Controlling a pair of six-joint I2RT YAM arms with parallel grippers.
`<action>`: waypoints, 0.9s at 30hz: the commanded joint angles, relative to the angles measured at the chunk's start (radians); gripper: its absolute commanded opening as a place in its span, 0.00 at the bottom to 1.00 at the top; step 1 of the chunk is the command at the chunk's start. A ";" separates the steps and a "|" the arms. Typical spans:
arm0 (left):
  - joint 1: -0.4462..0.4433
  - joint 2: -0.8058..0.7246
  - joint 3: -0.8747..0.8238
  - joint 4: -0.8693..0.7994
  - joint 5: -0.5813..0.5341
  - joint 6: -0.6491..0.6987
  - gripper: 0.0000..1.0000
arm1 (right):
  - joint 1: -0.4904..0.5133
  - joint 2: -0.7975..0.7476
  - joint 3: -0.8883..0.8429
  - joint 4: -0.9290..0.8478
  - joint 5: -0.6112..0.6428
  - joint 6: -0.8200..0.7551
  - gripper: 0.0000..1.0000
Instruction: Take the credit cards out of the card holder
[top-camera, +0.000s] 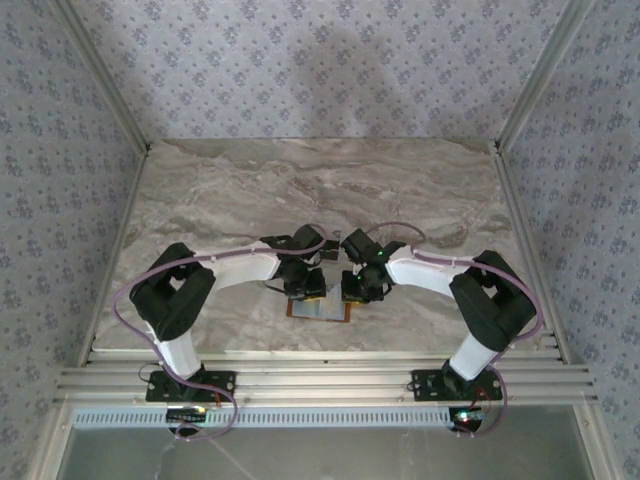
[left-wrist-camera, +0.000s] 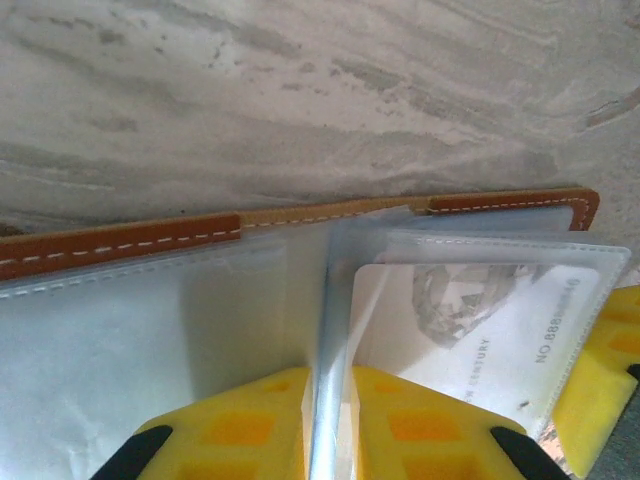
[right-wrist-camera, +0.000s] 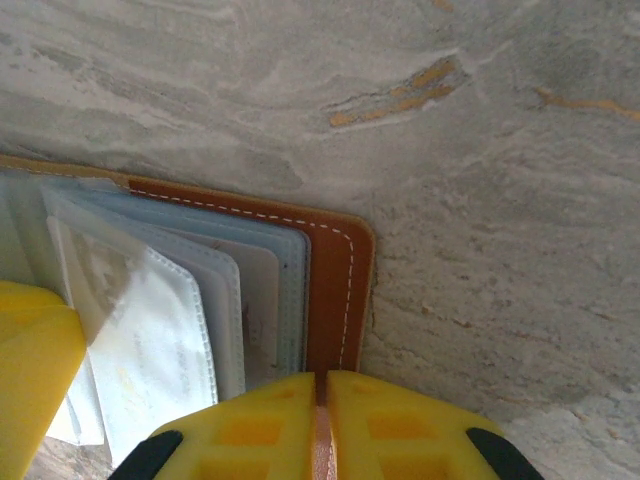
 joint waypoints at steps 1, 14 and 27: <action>-0.012 0.022 0.003 -0.058 -0.010 0.030 0.18 | -0.006 0.016 -0.029 -0.035 0.024 -0.012 0.15; -0.010 -0.051 0.031 -0.136 -0.091 0.048 0.17 | -0.016 -0.018 -0.045 -0.044 0.032 -0.006 0.15; 0.001 -0.104 -0.012 0.005 0.010 -0.021 0.19 | 0.002 -0.087 0.002 -0.083 0.038 0.004 0.30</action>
